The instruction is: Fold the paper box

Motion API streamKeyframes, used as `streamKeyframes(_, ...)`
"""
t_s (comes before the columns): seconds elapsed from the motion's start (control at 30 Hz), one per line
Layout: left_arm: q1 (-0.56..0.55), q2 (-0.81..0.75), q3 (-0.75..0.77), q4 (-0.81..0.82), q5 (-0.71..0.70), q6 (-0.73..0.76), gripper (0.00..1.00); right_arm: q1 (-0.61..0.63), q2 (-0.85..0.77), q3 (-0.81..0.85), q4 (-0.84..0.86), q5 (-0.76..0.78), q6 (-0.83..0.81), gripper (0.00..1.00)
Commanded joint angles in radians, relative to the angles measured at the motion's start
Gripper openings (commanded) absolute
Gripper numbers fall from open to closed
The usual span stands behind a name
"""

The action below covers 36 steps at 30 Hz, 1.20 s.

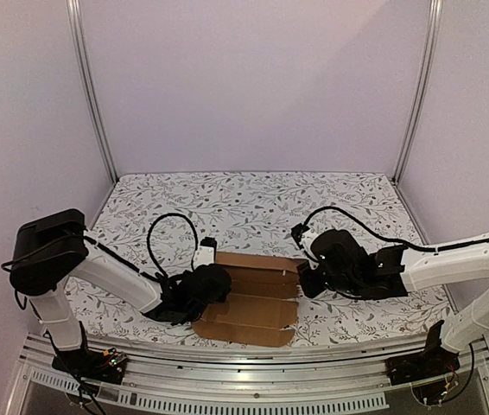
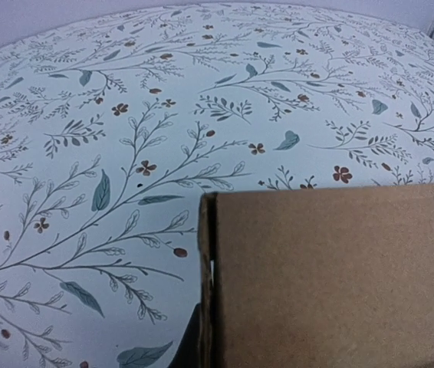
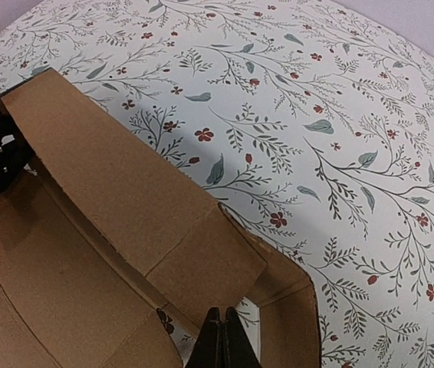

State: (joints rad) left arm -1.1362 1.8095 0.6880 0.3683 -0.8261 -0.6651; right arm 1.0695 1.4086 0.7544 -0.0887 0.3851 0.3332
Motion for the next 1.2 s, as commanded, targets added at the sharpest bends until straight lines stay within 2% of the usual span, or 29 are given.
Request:
streamKeyframes(0.0, -0.034, -0.003, 0.026, -0.105, -0.022, -0.09, 0.0, -0.018, 0.037, -0.008, 0.036, -0.008, 0.012, 0.0)
streamKeyframes(0.4, -0.06, 0.018, 0.043, -0.133, -0.034, -0.106, 0.0, -0.054, 0.101, 0.026, 0.079, -0.06, -0.012, 0.0)
streamKeyframes(0.87, -0.06, 0.021, 0.045, -0.131, 0.015, -0.132, 0.0, -0.053, 0.219, 0.022, 0.306, -0.175, 0.106, 0.0)
streamKeyframes(1.17, -0.069, 0.019, 0.059, -0.161, 0.073, -0.187, 0.0, -0.052, 0.217, -0.029, 0.485, -0.16, 0.195, 0.0)
